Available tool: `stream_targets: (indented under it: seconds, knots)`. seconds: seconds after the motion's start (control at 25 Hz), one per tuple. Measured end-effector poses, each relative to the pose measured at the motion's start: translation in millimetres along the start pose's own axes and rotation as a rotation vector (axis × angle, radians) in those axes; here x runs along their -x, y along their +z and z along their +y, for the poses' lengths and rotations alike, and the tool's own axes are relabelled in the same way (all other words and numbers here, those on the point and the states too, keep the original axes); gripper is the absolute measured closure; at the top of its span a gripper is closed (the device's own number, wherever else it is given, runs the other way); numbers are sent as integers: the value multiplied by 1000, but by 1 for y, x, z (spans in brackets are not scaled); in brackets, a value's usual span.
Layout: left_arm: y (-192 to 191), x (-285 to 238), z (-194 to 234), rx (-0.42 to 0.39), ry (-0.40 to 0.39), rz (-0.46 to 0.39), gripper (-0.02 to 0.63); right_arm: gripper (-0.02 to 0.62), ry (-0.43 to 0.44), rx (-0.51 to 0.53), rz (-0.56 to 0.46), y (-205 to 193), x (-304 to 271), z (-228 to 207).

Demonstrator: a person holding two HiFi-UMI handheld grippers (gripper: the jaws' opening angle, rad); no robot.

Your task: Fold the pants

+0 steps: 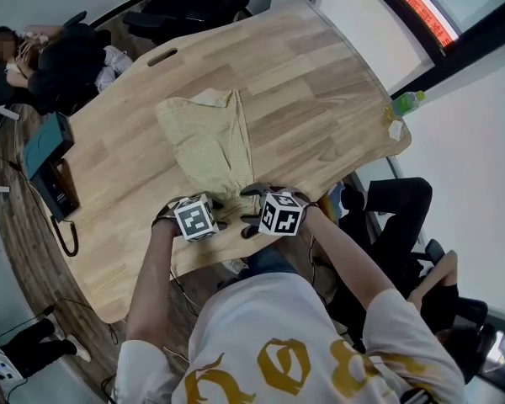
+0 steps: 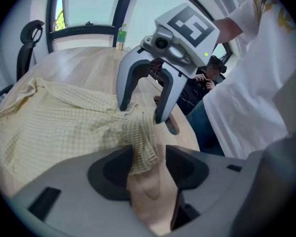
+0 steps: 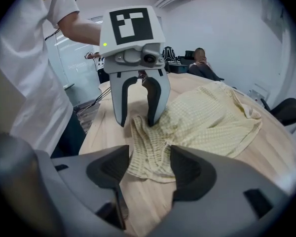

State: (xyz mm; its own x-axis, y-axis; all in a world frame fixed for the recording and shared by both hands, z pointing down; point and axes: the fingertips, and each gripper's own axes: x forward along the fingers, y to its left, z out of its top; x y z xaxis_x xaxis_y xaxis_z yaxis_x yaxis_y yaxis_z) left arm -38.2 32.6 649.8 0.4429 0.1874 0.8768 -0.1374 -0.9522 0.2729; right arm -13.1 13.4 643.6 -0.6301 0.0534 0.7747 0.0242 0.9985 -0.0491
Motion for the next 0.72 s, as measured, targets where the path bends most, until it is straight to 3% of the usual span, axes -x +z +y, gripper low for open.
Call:
stream_targets:
  seconds: [0.12,0.24,0.44,0.72]
  knots:
    - [4,2,6,19,-7,-46,424,337,-10,104,14,-4,0,1]
    - [5,0,5,2,-18,-18,434,337,-23,181,11,-8,-2,3]
    - [7,-2,6,-10,-7,20,442,366,-44,179,-5,-7,0,-5]
    - [5,2,11,92,-72,5,483,416,-51,104,-6,-3,2,-12]
